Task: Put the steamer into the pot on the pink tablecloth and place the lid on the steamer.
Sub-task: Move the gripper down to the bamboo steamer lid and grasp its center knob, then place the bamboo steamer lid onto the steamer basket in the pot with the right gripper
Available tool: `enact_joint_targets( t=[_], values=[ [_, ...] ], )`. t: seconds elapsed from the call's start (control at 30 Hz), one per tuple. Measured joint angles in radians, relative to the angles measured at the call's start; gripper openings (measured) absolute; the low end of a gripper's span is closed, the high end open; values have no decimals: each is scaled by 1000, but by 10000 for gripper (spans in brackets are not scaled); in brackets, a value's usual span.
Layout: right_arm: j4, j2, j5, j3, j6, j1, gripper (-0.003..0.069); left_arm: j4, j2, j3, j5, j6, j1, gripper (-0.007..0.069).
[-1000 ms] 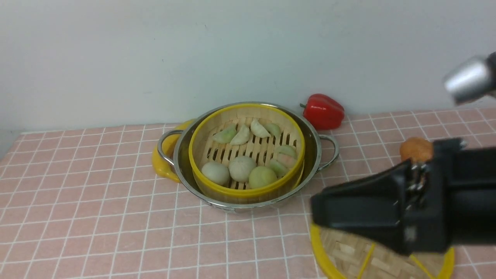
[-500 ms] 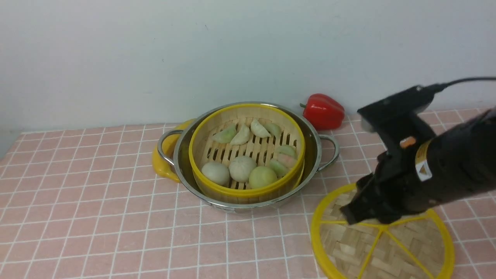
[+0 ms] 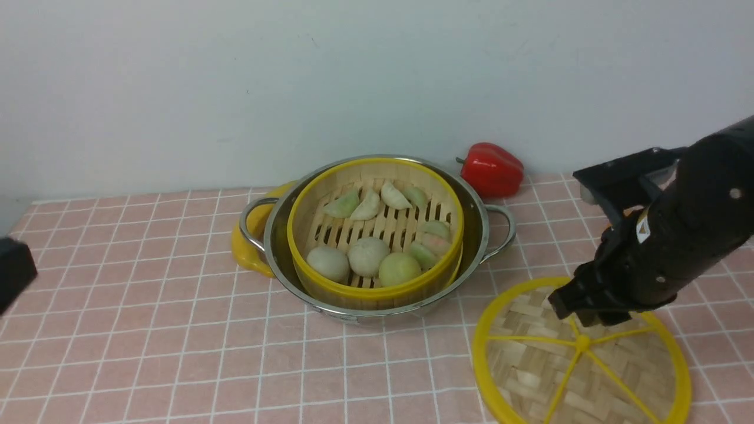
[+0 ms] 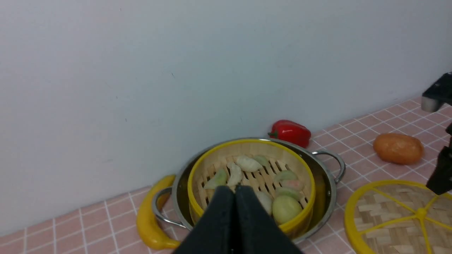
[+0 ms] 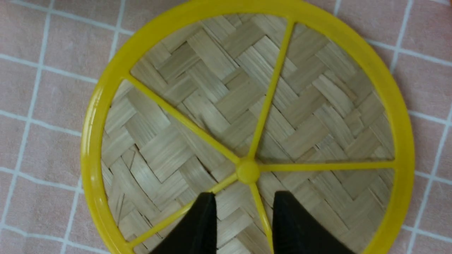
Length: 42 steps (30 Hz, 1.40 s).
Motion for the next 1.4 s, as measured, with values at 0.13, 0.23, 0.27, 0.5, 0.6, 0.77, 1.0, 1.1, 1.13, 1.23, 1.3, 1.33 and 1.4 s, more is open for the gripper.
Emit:
enact_joint_targets(
  t=[0.13, 0.23, 0.27, 0.5, 0.6, 0.77, 1.0, 1.1, 1.13, 1.23, 1.3, 1.33, 1.4],
  values=[
    [1, 68, -10, 0, 0, 0, 243, -25, -26, 71, -10, 0, 0, -22],
    [-13, 101, -27, 0, 6, 0, 243, -49, -27, 80, -11, 1, 0, -22],
    [-15, 104, -27, 0, 7, 0, 243, -50, -27, 80, -12, 1, 0, -22],
    [-38, 157, -50, 0, 24, 0, 243, -65, -29, 80, -37, 3, 0, -19],
    [-38, 179, -59, 0, 24, 0, 242, -65, -29, 80, -37, 3, 0, -19],
    [-39, 189, -60, -1, 23, 0, 143, -65, -29, 80, -37, 3, 0, -19],
    [-62, 135, 129, -70, 22, 0, 146, -66, -29, 80, -37, 3, 0, -14],
    [-68, 86, 273, -180, 18, 0, 146, -66, -29, 80, -37, 3, 0, -9],
    [-68, 76, 297, -228, 15, 0, 146, -66, -29, 80, -37, 3, 0, -8],
    [-65, 81, 311, -366, -5, 3, 146, -66, -29, 80, -36, 3, 0, -8],
    [-58, 105, 312, -446, -13, 13, 146, -66, -29, 80, -36, 3, 0, -8],
    [-52, 129, 314, -507, -18, 22, 146, -65, -29, 80, -36, 3, 0, -8],
    [-38, 184, 314, -609, -26, 43, 146, -65, -29, 80, -35, 3, 0, -8]
  ],
)
